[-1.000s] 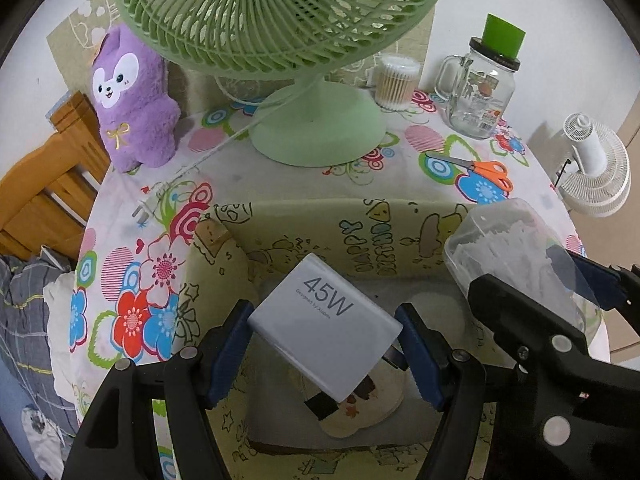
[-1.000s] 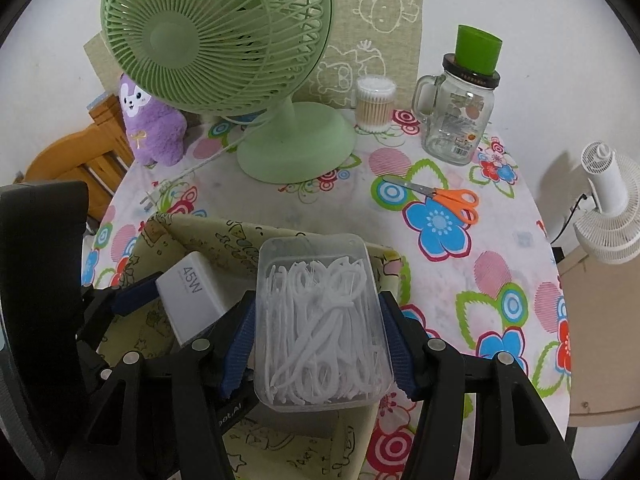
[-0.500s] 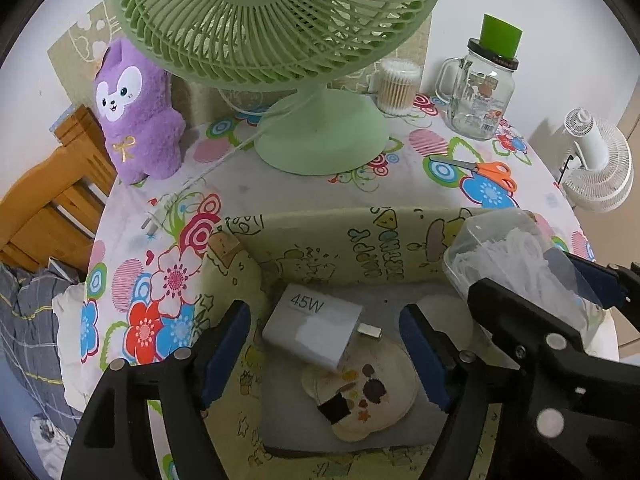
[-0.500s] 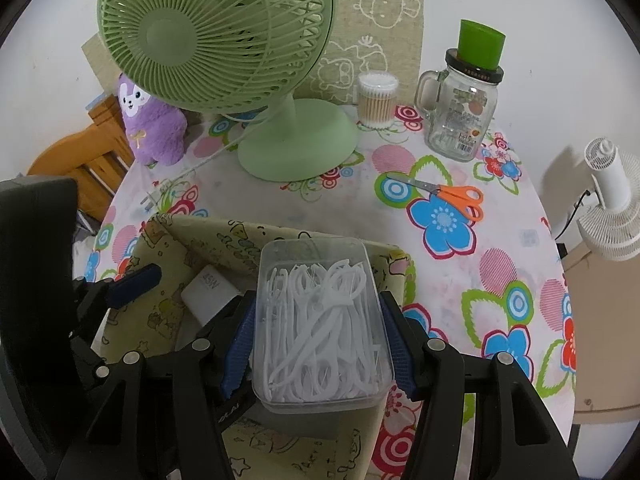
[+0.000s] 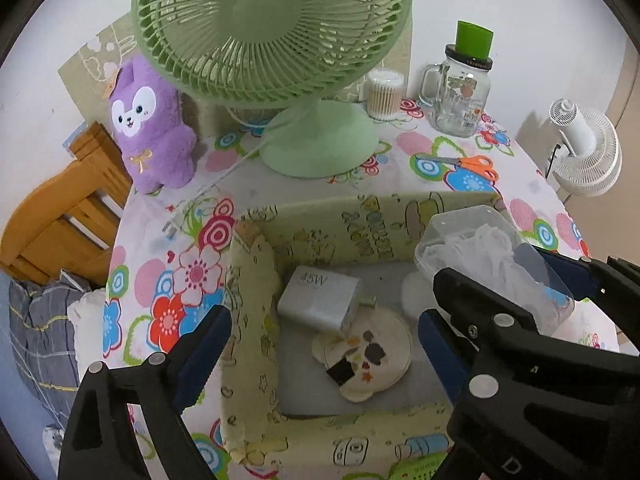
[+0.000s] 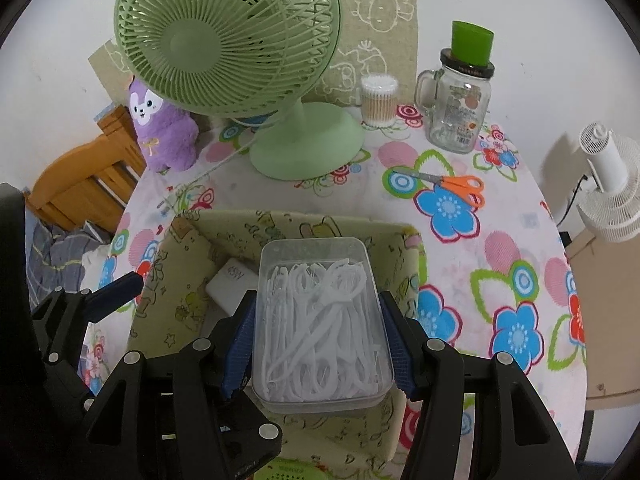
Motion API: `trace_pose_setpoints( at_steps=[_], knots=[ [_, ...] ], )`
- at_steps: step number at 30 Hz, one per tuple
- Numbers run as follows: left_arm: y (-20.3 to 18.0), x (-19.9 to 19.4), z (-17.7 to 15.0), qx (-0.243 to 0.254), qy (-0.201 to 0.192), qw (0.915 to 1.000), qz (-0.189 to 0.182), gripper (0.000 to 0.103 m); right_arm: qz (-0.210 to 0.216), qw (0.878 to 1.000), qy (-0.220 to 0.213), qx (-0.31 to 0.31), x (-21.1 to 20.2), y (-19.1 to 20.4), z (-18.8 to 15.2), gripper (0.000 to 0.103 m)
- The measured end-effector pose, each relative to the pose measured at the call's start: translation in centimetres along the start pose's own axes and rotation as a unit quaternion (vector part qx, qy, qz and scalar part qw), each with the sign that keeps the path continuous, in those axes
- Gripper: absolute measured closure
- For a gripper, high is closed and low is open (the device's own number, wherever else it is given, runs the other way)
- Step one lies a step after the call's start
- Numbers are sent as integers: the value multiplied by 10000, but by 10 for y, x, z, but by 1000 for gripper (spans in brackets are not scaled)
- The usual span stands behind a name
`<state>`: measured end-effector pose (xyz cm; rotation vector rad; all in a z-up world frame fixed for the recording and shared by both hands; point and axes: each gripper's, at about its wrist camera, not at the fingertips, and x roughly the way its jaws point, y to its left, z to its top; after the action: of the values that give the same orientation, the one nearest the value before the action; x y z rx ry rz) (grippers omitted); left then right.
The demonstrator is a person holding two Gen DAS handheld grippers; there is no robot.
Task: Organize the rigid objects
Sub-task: 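Open the left tool dropping the charger in the box while the right tool lowers the floss box in, then raise both open tools out of the fabric box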
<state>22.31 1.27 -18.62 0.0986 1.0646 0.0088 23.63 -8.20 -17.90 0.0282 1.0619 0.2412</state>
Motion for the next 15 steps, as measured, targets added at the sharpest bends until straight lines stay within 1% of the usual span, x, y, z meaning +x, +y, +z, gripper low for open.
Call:
trace_pose_setpoints(
  at_steps=[6,9,11,15],
  knots=[
    [-1,-5,-13,18,96,10000,0,7,46,9998,142,147,-3,1,-14,41],
    [1,-8,-18,-48,138,9999,5,7,96,9996,145,207,-4,1,-18,40],
    [2,-10,-21,-73,169,9998,-12,7,97,9994,198,253,-5,2,-20,36],
    [4,-17,-26,-79,137,9999,-31,7,27,9995,141,277,-11,3,-24,26]
  ],
)
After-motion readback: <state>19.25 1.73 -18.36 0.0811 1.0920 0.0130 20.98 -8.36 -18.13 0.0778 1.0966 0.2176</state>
